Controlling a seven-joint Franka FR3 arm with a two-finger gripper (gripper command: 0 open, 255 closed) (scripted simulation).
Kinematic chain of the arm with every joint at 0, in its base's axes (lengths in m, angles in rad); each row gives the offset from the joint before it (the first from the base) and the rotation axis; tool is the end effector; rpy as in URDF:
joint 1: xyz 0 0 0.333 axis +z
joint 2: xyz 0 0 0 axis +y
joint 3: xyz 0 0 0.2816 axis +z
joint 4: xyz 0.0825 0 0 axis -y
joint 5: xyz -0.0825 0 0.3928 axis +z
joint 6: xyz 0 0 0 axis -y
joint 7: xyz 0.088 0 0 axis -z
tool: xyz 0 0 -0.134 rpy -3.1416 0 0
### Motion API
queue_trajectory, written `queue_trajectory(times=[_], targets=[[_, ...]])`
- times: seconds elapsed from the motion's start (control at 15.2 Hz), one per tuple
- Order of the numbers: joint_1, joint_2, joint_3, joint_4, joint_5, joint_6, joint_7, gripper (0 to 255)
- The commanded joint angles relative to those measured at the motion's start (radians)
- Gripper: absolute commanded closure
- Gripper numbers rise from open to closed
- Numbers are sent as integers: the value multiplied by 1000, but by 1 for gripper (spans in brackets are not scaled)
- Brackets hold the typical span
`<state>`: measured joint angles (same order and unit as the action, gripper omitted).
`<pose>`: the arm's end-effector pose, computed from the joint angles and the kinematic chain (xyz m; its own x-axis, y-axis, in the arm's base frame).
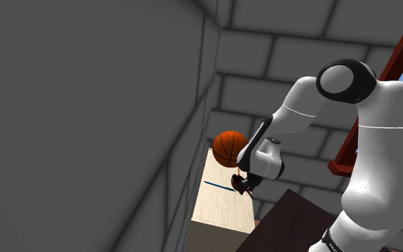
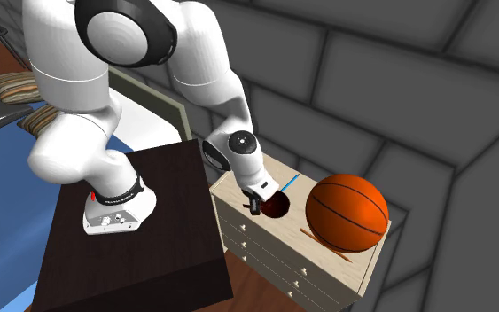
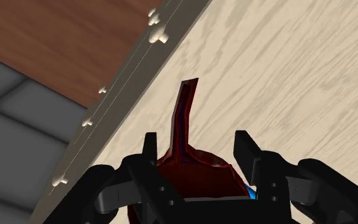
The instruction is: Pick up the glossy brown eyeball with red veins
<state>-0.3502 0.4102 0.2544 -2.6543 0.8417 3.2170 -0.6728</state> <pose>0.3708 -0.0883 0.0500 0.9477 -0.2920 0.1287 -0.2855 -0.9560 -0.0672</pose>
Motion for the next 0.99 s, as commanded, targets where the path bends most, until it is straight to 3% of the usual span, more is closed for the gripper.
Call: queue_trajectory(times=[0.0,0.53,0.92], targets=[[-3,2,3,1,1,2,-1,255],[-1,1,1,1,0,1,0,255],[172,-130,-176,-47,-70,-104,93,255]])
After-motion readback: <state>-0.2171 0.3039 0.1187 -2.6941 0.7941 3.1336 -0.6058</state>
